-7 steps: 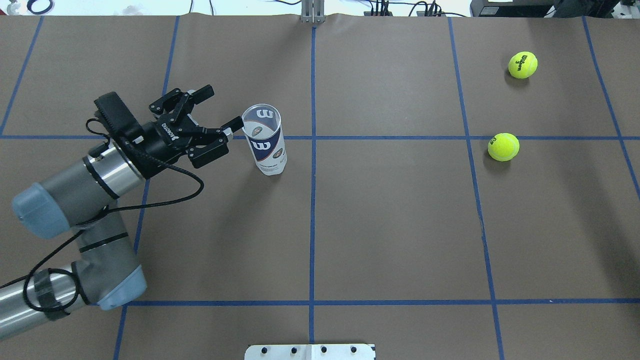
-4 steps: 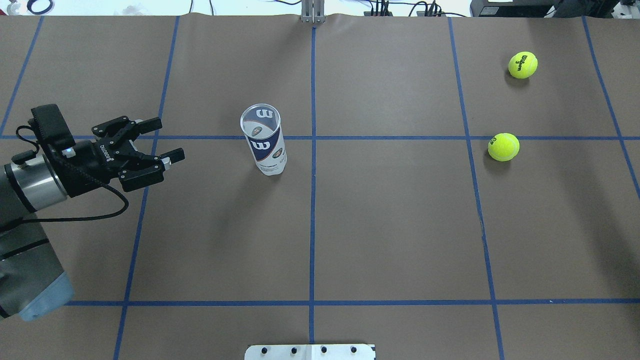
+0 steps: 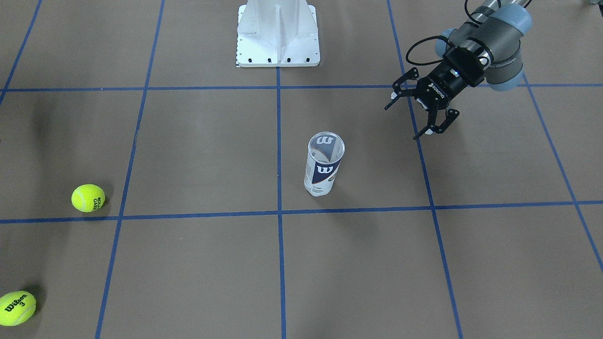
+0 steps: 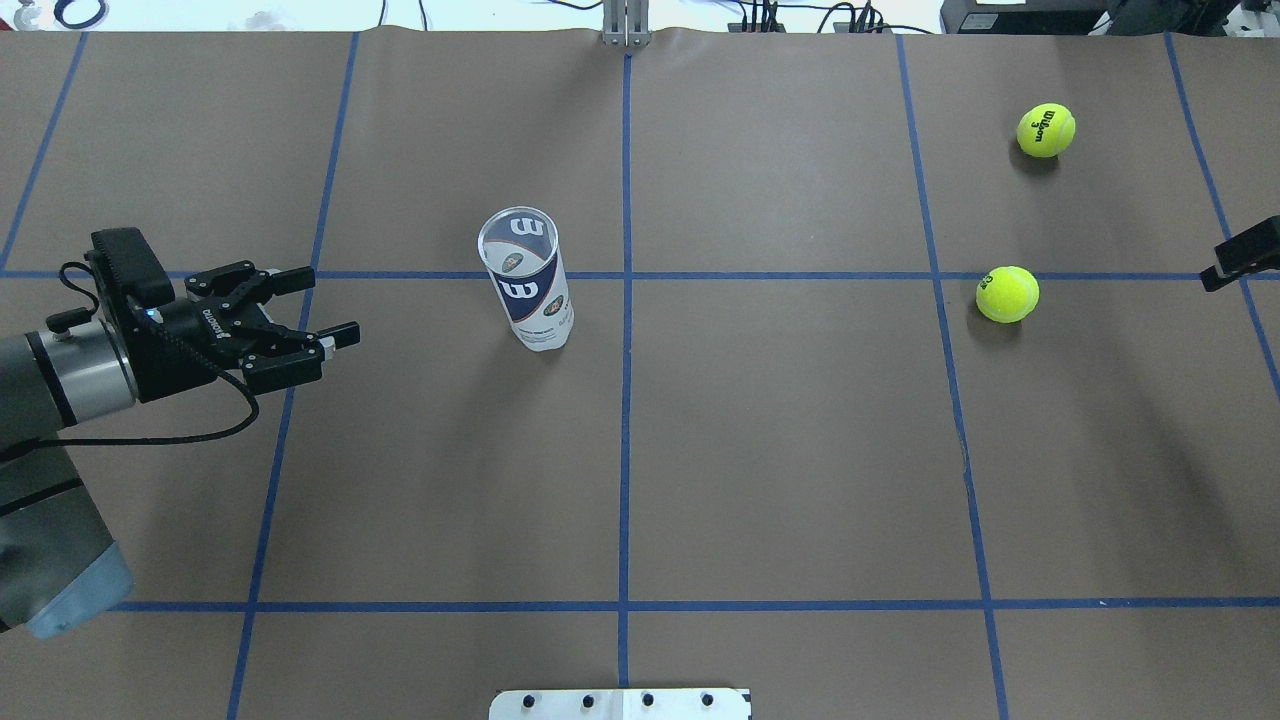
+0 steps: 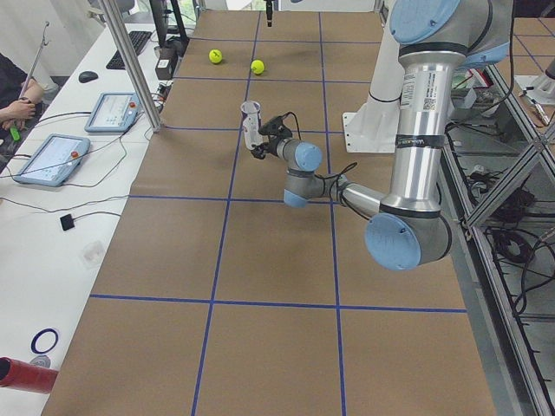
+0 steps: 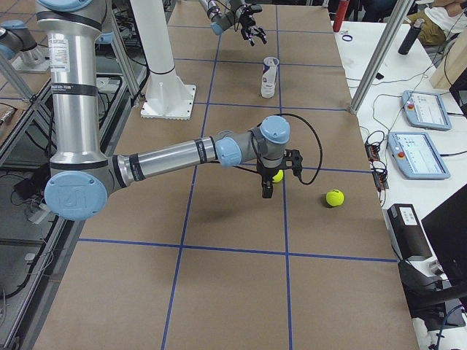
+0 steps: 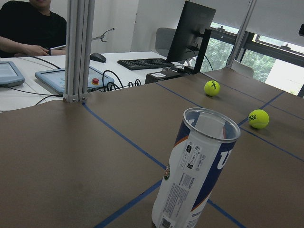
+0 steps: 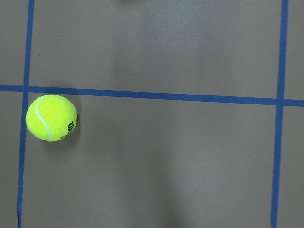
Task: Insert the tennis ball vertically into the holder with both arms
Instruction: 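Draw the left gripper back while the right gripper reaches for a yellow ball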
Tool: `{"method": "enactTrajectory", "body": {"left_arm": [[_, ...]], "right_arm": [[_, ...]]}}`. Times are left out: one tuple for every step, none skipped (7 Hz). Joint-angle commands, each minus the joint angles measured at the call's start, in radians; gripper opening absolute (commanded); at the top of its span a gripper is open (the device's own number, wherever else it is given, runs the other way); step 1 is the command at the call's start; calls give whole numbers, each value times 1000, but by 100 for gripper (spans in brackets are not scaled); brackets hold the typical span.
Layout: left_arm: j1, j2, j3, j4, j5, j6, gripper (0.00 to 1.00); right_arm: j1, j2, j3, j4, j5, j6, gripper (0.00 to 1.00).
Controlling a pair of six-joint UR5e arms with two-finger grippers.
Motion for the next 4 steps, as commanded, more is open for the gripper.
{"method": "enactTrajectory", "body": {"left_arm": [[1,-2,7,1,0,-2,99],[1,-3,8,1,0,0,99],[1,-3,8,1,0,0,99],[1,-16,22,1,0,0,99]], "right_arm": [[-136,118,-49,87,-48,218,99],[-171,173,-106,87,-64,221,99],[-191,204,-148,88,-87,220,100],[-208,235,-191,101,-107,220,99]]}}
